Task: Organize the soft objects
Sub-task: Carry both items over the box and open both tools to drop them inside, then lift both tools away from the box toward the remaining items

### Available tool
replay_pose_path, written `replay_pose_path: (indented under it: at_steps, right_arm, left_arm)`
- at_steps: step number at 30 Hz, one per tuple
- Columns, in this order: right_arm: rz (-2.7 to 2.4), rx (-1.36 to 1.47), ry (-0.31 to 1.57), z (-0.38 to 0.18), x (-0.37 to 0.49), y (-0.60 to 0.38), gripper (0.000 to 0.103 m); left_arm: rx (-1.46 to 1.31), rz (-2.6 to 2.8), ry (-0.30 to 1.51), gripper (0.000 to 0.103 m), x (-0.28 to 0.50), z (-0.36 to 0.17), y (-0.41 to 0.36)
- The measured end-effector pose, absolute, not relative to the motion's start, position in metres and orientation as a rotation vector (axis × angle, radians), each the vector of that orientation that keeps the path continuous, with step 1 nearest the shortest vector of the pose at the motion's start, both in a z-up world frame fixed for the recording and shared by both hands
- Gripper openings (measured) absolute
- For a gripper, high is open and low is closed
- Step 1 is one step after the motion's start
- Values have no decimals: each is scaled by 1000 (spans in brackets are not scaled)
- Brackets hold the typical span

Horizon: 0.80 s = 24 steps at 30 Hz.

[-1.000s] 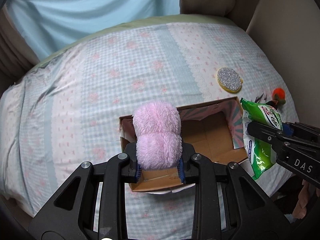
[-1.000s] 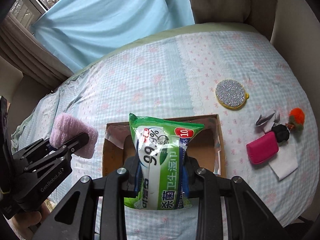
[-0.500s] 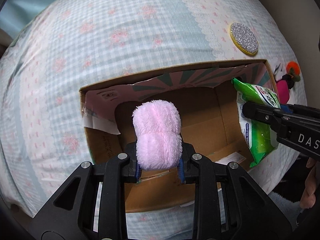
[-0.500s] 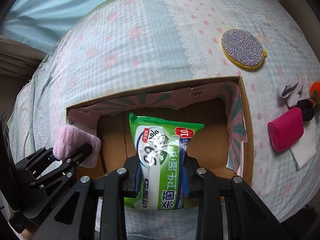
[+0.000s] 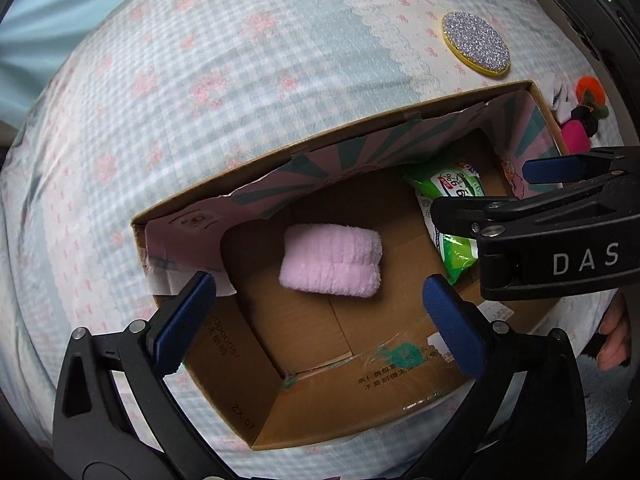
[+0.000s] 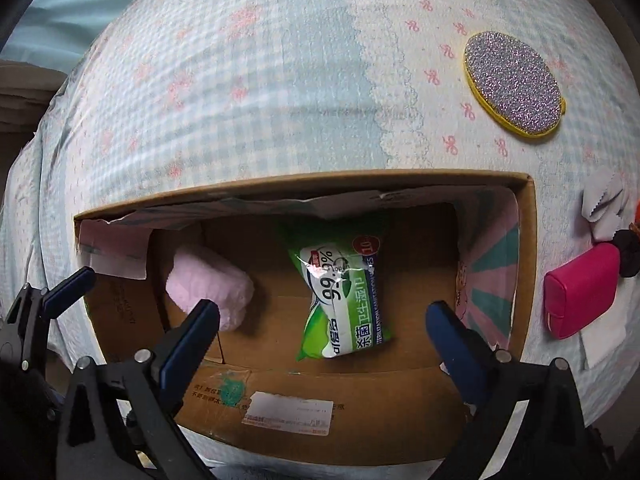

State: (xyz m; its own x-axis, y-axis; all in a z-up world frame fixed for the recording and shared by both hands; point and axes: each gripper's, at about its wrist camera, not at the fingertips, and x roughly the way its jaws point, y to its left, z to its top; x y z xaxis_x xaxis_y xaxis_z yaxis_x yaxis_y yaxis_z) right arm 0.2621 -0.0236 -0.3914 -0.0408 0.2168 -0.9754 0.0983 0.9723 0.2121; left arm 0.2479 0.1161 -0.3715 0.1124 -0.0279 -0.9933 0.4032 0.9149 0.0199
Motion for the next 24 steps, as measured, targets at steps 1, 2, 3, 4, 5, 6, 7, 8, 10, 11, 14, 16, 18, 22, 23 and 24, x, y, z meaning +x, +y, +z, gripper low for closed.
replay_pose_path:
  at_steps: [1,2,3,4,5,6,7,8,10,11,14,16,18,22,23,24]
  right_arm:
    - [99,260,1612,-392,261,-25,103]
    - [100,277,1607,-391,258,-26,103]
    - [97,290,1603,-390,258,-27,103]
    - [99,301,1596,-388,256,-27,103]
    - [101,304,1591,-386,255,-27,103]
    - [102,299,1587,-384,255,-27,103]
    - [104,291,1582,-380,254,-26,103]
    - [108,284,1577,-377,253,-26,103]
    - [111,278,1558,-369,249,-26,103]
    - [112,283,1545,-365,247,-26,103]
    - [112,282,1504,-350,240,-25,103]
    - [116,267,1473,-338,234,-24,103]
    - [116,241,1437,-323,228,-22,103]
    - [124,196,1377,-289,214,-20,103]
    - [125,191,1359,-280,210,-20,103]
    - [128,188,1341,-271,206,-21,103]
  left_arm:
    - [311,-320,1433,102,247,-371,117]
    - [306,-317,1432,102,246,-370,118]
    - [304,-313,1429,102,245,-368,119]
    - [303,-309,1426,102,244,-366,120]
    - [302,-306,1421,102,244,-364,119]
    - [302,-303,1415,102,243,-361,120]
    - [302,-301,1408,102,241,-358,120]
    - [303,-299,1400,102,239,-354,121]
    - [305,-295,1381,102,235,-345,121]
    - [305,-294,1370,102,232,-340,121]
    - [300,-291,1339,102,223,-325,123]
    - [290,-288,1315,102,217,-314,125]
    - [278,-281,1289,102,209,-302,127]
    - [248,-263,1236,102,193,-273,132]
    - [241,-257,1223,102,189,-266,135]
    - [237,-249,1209,102,185,-258,136]
